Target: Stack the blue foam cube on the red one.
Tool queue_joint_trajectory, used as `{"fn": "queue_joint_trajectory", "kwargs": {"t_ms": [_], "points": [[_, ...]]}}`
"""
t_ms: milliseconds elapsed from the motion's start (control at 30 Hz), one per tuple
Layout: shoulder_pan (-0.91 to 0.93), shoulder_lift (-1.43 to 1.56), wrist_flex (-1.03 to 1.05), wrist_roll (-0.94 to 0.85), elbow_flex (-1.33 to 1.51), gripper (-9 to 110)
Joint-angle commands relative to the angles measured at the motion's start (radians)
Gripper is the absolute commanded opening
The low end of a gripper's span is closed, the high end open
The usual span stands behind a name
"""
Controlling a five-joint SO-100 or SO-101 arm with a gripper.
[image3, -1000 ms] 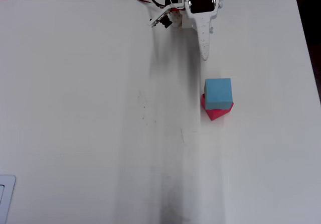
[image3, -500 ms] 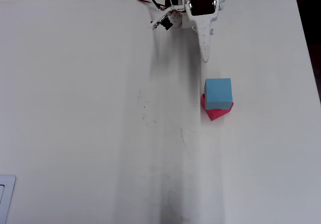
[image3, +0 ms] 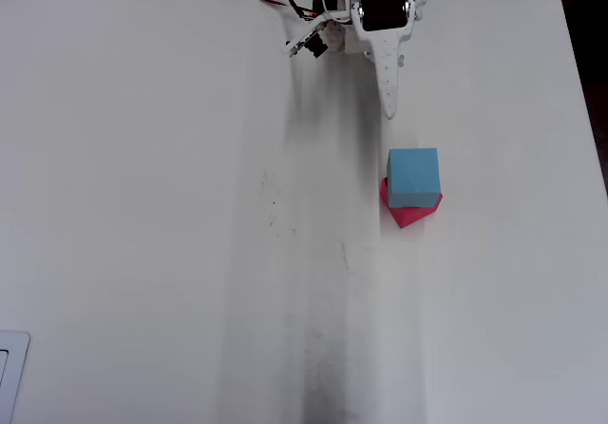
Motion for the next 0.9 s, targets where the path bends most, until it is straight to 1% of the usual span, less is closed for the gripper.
{"fn": "queue_joint_trajectory", "kwargs": {"t_ms": [0,867], "points": [[0.002,0.008,-0.002,-0.009,-0.011,19],[0.014,0.009,-0.009,-0.023,-0.02,19]]}}
